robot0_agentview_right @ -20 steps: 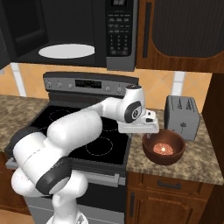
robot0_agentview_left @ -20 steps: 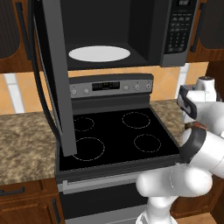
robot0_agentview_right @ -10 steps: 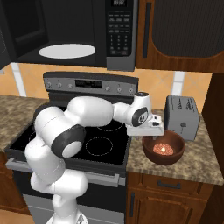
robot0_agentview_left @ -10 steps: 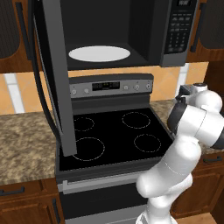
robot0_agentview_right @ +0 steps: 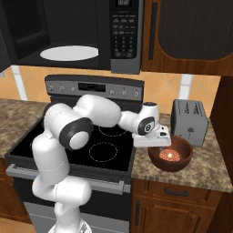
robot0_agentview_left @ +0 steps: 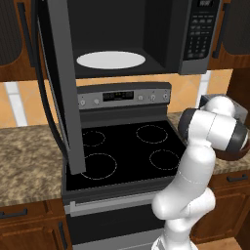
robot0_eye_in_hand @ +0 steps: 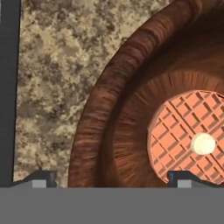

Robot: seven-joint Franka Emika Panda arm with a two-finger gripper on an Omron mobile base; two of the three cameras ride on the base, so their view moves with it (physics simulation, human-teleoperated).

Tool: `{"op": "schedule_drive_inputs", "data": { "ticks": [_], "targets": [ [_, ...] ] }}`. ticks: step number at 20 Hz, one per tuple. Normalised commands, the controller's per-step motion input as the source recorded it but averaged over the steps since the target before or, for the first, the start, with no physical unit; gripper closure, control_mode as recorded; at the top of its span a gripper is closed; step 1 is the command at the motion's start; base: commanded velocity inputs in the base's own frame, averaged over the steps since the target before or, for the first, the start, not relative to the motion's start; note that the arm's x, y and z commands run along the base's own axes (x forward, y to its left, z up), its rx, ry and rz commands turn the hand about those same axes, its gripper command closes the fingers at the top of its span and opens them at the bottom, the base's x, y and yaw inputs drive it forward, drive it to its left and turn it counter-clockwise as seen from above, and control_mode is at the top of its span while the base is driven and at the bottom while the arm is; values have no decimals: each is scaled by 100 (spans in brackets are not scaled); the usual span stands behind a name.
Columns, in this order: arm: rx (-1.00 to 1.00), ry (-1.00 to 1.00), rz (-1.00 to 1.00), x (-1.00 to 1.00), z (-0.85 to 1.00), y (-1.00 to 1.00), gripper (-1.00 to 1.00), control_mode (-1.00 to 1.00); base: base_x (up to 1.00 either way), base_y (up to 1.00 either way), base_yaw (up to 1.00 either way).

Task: Open the microwave, place the bowl with waffle inside the microwave, then close the microwave door and turn it on.

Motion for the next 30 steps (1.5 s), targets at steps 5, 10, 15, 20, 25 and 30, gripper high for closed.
{"op": "schedule_drive_inputs", "data": {
  "ticks": [5, 10, 15, 20, 25, 30],
  "targets": [
    [0, 2, 0, 0, -5, 0, 100, -100, 0, 0, 0],
    [0, 0, 0, 0, 0, 1, 100, -100, 0, 0, 0],
    [0, 1, 4, -7, 0, 9, 100, -100, 0, 0, 0],
    [0, -1, 12, -51, 39, 13, 100, -100, 0, 0, 0],
    [-7, -15, 29, -60, 100, 45, 100, -100, 0, 0, 0],
    [-10, -16, 47, -37, 100, 73, 100, -100, 0, 0, 0]
  ]
}}
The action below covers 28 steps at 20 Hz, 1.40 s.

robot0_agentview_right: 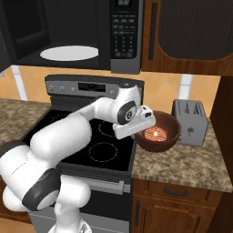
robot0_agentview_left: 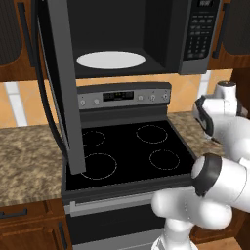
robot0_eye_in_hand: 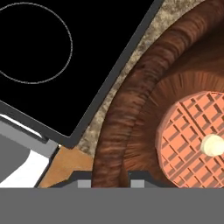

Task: Open the microwave, place the bowl with waffle inside the microwave, then close the microwave door and turn it on.

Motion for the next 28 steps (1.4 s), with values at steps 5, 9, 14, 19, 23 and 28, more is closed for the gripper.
{"op": "schedule_drive_inputs", "data": {
  "ticks": [5, 9, 14, 19, 23, 28],
  "targets": [
    [-8, -24, 56, -31, 95, 91, 100, -100, 0, 0, 0],
    [-1, -18, 59, -26, 100, 81, 100, -100, 0, 0, 0],
    [-4, -18, 59, -50, 100, 70, 100, -100, 0, 0, 0],
    [-16, -19, 49, -42, 50, 75, 100, -100, 0, 0, 0],
    [-5, 0, 9, 0, 0, 16, 100, -100, 0, 0, 0],
    [-7, -7, 0, 0, 26, 35, 100, -100, 0, 0, 0]
  ]
}}
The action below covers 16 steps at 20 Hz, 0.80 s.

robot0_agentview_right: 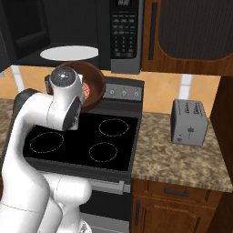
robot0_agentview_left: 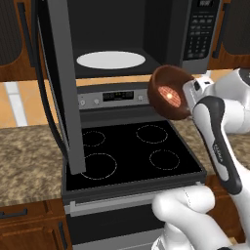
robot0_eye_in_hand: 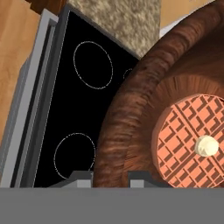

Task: Open the microwave, place the bowl with waffle inside the microwave, then close the microwave door and turn it on.

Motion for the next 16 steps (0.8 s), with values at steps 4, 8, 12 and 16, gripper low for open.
{"op": "schedule_drive_inputs", "data": {
  "ticks": [4, 8, 12, 16],
  "targets": [
    [-11, -13, 0, 10, 72, 46, 100, -100, 0, 0, 0],
    [-13, -11, 0, 26, 86, 31, 100, -100, 0, 0, 0],
    [-14, -5, 0, 40, 84, 36, 100, -100, 0, 0, 0],
    [-7, 4, 0, 66, 48, 50, 100, -100, 0, 0, 0]
  ]
}}
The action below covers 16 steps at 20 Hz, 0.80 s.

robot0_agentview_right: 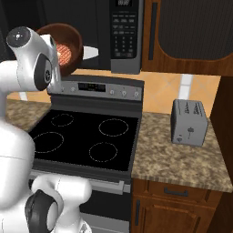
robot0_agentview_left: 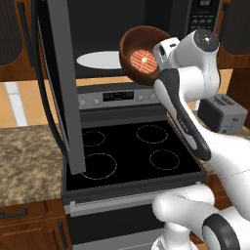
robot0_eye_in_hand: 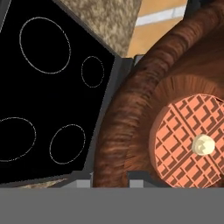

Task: Open the microwave, place the bowl with waffle inside the microwave, then close the microwave door and turn it on.

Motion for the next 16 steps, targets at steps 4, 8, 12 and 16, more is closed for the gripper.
{"op": "schedule_drive_inputs", "data": {
  "ticks": [4, 8, 12, 16],
  "targets": [
    [0, 9, 0, 91, 14, 60, 100, -100, 0, 0, 0],
    [0, 1, 0, 83, 13, 49, 100, -100, 0, 0, 0],
    [0, 0, 0, 75, 6, 29, 100, -100, 0, 0, 0],
    [0, 1, 0, 79, 0, 12, 100, -100, 0, 0, 0]
  ]
}}
